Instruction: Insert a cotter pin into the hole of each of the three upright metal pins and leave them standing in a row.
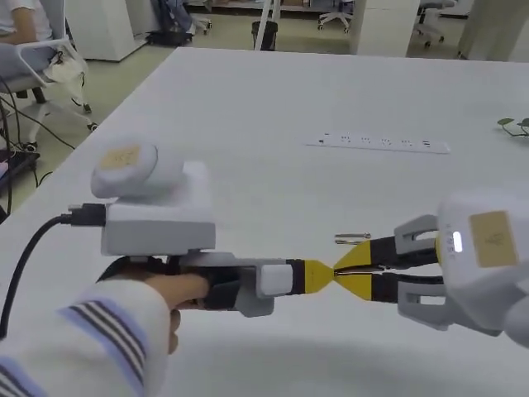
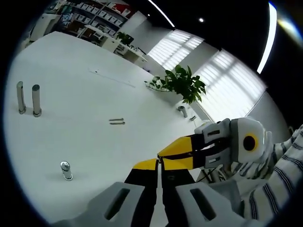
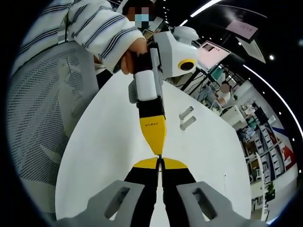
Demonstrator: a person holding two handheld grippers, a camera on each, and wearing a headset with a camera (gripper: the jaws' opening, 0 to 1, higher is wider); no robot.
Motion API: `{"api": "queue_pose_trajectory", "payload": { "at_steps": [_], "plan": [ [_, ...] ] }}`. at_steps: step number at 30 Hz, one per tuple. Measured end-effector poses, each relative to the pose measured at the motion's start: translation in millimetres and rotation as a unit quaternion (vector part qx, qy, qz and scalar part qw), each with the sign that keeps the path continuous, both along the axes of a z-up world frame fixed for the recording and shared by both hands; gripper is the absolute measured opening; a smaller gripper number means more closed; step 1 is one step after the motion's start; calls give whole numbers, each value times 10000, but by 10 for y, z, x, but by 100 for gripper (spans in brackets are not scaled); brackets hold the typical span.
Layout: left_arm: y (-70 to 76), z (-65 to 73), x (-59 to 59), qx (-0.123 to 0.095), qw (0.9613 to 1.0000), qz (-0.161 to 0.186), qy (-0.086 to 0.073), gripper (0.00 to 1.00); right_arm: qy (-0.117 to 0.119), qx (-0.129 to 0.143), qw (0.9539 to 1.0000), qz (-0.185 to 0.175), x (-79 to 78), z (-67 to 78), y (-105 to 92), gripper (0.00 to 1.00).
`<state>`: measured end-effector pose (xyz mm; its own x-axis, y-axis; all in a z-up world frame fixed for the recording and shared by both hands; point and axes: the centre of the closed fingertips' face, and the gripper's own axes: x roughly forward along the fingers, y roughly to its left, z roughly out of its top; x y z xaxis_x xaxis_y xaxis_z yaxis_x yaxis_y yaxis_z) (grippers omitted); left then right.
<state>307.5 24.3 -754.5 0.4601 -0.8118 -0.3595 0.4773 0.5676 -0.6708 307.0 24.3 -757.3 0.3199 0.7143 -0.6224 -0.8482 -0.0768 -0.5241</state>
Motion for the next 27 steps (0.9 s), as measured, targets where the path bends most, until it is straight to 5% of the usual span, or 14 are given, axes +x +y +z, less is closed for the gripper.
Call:
{"api": "queue_pose_trajectory", "payload": {
  "at_steps": [9, 18, 23, 27],
  "plan": [
    [-1, -1, -17, 36, 10000, -52, -34, 0, 4, 30, 9999, 129, -40, 9, -7, 3],
    [33, 7, -47, 90, 9998, -95, -137, 0, 283, 158, 9995, 52, -42, 2, -33, 6],
    [69, 17, -61, 167, 9992, -162, -314, 0, 573, 298, 9979, 31, -66, 20, -45, 11],
    [96, 22, -91, 434, 9947, -470, -803, 0, 1377, 660, 9882, -141, -145, 28, -35, 17]
  ]
}}
